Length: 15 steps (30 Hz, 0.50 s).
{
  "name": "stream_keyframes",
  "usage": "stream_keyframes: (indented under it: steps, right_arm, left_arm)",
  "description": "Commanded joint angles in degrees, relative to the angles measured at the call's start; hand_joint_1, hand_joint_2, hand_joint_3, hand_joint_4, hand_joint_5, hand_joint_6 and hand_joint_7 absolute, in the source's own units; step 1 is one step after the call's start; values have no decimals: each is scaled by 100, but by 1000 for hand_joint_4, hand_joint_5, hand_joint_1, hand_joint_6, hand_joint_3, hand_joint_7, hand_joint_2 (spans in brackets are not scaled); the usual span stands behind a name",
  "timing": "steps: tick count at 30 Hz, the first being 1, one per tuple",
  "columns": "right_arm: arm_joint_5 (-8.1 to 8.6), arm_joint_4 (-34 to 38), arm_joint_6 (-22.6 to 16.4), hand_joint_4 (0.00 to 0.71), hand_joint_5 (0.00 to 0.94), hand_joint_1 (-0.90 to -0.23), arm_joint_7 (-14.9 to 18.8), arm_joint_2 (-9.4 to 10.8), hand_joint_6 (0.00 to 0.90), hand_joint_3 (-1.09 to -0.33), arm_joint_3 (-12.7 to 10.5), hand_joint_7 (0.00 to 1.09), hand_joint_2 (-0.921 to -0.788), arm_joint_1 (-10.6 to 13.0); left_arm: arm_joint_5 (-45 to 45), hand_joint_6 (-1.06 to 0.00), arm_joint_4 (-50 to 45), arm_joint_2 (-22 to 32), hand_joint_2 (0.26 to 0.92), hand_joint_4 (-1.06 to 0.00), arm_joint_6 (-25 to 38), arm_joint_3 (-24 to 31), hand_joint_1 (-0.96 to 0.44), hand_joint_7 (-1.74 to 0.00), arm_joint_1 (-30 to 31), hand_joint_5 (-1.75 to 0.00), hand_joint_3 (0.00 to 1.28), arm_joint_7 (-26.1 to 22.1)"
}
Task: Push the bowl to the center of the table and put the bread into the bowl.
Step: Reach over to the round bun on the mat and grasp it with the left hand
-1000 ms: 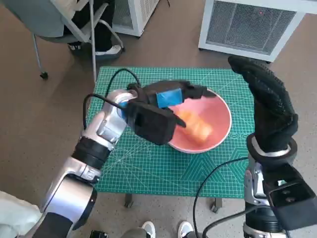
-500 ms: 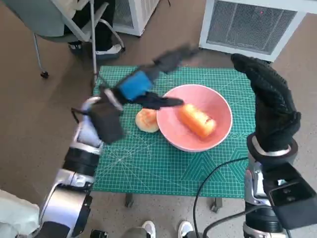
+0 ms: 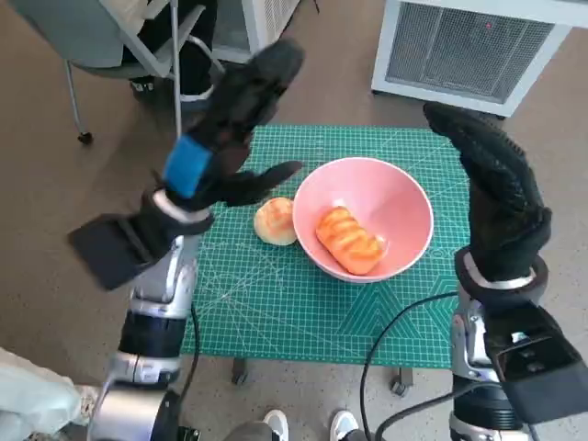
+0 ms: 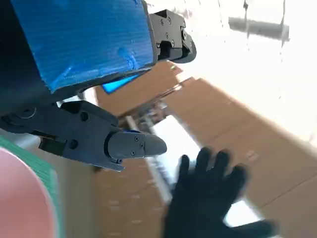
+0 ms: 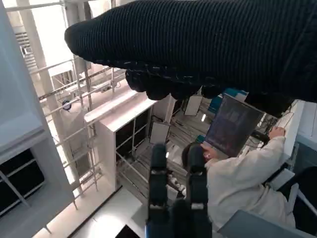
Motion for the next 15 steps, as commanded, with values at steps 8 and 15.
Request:
stream_keyframes:
  steps: [8,15]
  right_arm:
    - [34,143,-72,301,0,-570,88,-42,0,-732,62,706,-921,7]
    - [175,130,-44,301,0,-569,192,-102,0,-730,36,706,-921,18]
  left_arm:
    - [293,1,-588,84,915,-2,0,108,-397,-799,487,-489,316,144]
    - [1850,1,-786,929,896,-14,423,-1,-359,-733,509,-479,294,561]
